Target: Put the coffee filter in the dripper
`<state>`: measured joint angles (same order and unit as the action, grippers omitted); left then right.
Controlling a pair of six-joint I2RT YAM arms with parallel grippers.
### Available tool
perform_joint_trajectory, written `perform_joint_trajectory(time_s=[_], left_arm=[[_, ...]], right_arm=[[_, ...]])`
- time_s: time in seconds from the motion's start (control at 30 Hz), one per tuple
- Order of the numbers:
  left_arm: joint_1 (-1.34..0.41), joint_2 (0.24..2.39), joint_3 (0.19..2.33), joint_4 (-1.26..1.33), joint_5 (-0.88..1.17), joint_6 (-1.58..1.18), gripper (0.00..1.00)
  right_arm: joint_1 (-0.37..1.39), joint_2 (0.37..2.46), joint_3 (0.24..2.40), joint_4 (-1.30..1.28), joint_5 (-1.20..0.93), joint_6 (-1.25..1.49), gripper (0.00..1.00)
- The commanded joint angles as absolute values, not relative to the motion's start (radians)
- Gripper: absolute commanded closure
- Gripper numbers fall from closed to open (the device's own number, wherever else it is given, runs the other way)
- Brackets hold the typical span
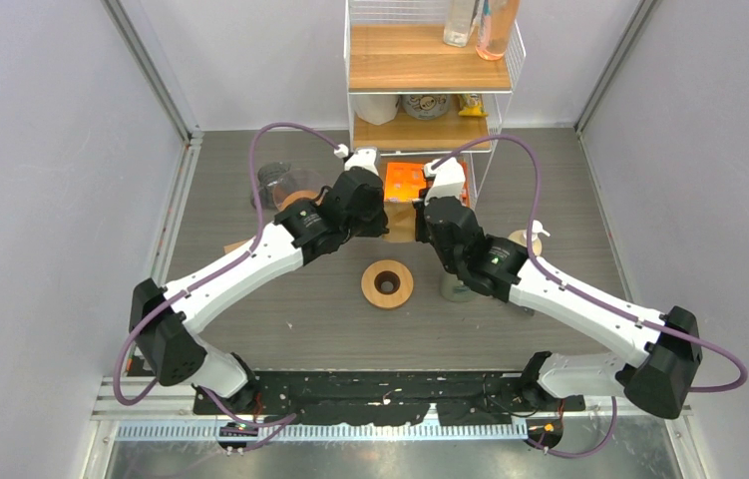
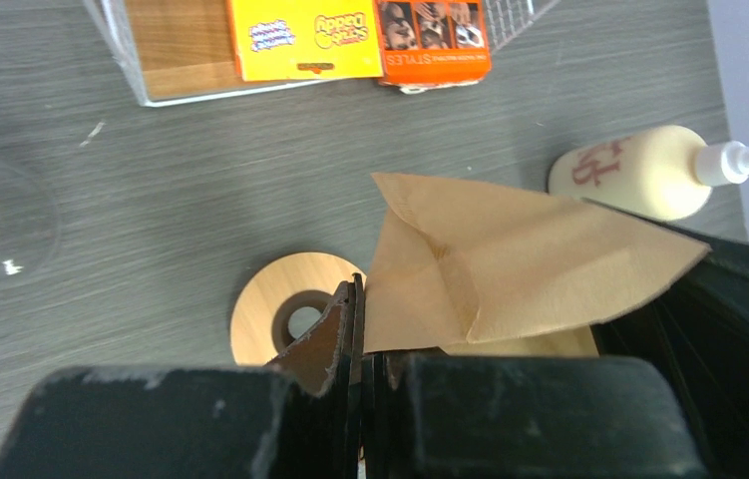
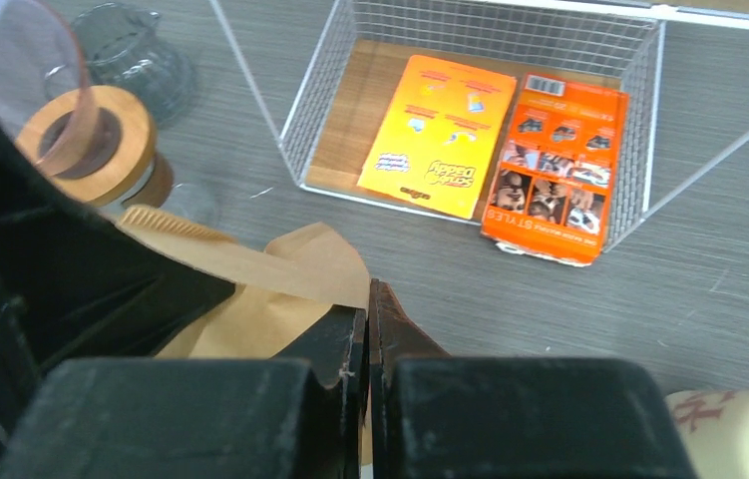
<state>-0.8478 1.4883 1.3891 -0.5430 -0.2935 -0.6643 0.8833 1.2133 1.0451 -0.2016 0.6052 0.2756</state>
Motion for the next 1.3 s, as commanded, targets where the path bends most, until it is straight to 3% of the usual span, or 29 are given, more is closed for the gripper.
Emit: perform_joint_trajectory(time_s=[0.0, 0.17, 0.23, 0.33, 0.47, 0.7, 0.97, 1.27], left_arm=[[-0.841, 1.488, 1.446, -0.623, -0.41, -0.625, 1.0], [-0.842, 1.461, 1.434, -0.571, -0.356, -0.546, 1.0], [-0.841, 1.443, 1.421, -0.549, -0.33, -0.523, 1.0], [-0.841, 1.418, 1.406, -0.525, -0.317, -0.504, 1.0], [-0.839, 1.396, 1.408, -0.53, -0.324, -0.472, 1.0], [-0.811, 1.354, 1.416, -0.546, -0.336, -0.43, 1.0], [-0.75, 1.238, 1.399, -0.596, -0.396, -0.406, 1.0], [-0.513, 1.158, 1.351, -0.677, -0.21, -0.453, 1.0]], right_arm=[[0.873, 1.132, 1.033, -0.198, 0.552, 0.307, 0.95], [0.872, 1.122, 1.03, -0.194, 0.504, 0.3, 0.93], [0.871, 1.122, 1.035, -0.187, 0.461, 0.294, 0.88], [0.871, 1.113, 1.035, -0.155, 0.387, 0.278, 0.7], [0.871, 1.073, 1.031, -0.128, 0.311, 0.235, 0.55], [0.871, 0.89, 0.93, -0.052, 0.216, 0.21, 0.01], [0.835, 0.799, 0.854, -0.088, 0.438, 0.257, 0.05], [0.638, 0.843, 0.836, -0.168, 0.282, 0.365, 0.05]])
